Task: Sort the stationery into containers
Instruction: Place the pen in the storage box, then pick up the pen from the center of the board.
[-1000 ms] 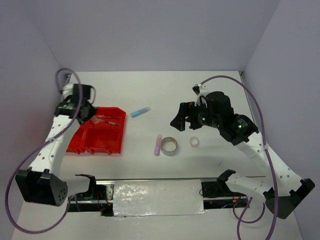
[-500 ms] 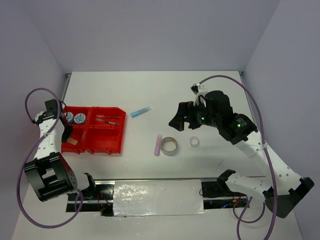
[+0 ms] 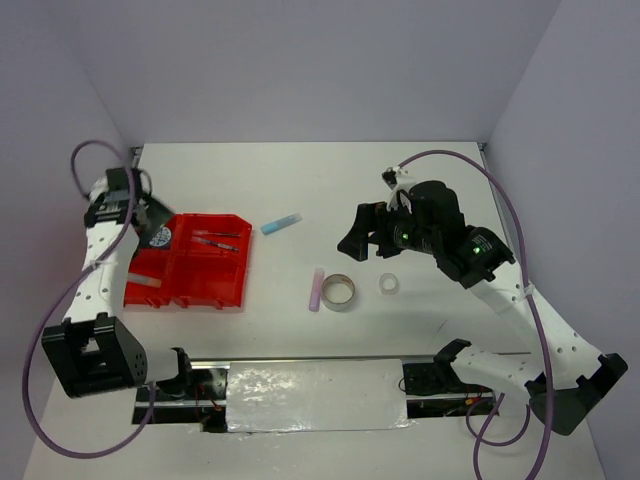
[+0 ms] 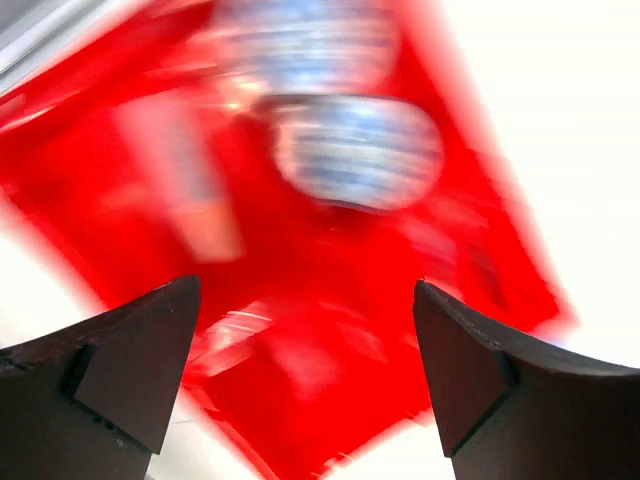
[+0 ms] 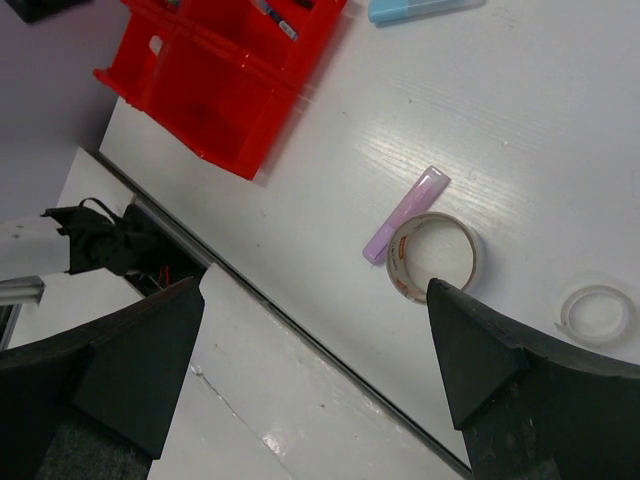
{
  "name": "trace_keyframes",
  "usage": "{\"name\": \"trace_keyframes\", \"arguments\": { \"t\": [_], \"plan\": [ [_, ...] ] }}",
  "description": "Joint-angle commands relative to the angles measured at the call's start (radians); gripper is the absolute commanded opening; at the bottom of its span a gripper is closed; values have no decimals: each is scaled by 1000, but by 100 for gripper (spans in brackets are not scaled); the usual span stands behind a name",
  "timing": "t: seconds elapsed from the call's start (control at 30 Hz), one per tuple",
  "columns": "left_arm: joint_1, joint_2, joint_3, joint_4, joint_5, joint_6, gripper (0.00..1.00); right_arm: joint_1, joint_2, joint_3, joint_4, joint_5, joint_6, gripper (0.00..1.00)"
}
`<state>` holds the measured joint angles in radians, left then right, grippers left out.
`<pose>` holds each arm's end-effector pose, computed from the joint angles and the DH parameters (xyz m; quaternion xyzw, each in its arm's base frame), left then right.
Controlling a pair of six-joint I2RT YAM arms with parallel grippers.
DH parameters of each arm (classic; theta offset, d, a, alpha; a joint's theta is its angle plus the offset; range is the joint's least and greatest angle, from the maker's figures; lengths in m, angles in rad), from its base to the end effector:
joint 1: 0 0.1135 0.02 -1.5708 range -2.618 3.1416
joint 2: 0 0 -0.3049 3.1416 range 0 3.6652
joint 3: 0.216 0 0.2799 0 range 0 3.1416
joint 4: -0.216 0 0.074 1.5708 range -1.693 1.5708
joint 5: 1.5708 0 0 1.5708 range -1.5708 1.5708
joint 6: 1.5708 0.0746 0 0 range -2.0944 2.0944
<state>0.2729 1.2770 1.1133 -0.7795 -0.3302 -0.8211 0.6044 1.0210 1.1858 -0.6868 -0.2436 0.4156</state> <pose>0.2786 0.1031 0.3029 -0.5313 0.7750 0.0681 0.3354 0.1934 0.1554 0.4045 -0.1415 0.8497 0.3344 0.3824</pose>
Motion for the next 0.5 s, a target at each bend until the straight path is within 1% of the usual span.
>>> {"name": "trace_keyframes", "arguments": {
  "t": [0.0,0.03,0.07,0.1,0.13,0.17,0.2,0.23,0.27,0.33,0.47],
  "plan": [
    [-341,115,291,140,66,197,99,6,-10,32,33,52,14,100],
    [-394,166,348,160,98,251,99,5,-12,35,33,58,14,100],
    [-437,274,399,172,197,307,99,5,-13,46,29,59,11,100],
    [-483,326,449,181,277,360,99,5,-18,52,24,58,8,100],
    [-497,373,520,209,354,458,99,0,-21,63,20,56,0,100],
    [-506,462,552,203,429,505,99,-3,-25,67,3,55,-6,100],
    [-524,494,580,200,551,545,99,-3,-38,70,-3,58,-11,100],
    [-534,527,618,195,569,613,99,-5,-45,72,-19,58,-21,100],
    [-544,579,637,186,559,646,99,-5,-53,71,-23,61,-24,100],
    [-564,623,658,198,533,710,99,-5,-82,66,-33,61,-28,100],
    [-587,766,727,155,475,775,99,-8,-124,44,-59,56,-28,100]
  ]
}}
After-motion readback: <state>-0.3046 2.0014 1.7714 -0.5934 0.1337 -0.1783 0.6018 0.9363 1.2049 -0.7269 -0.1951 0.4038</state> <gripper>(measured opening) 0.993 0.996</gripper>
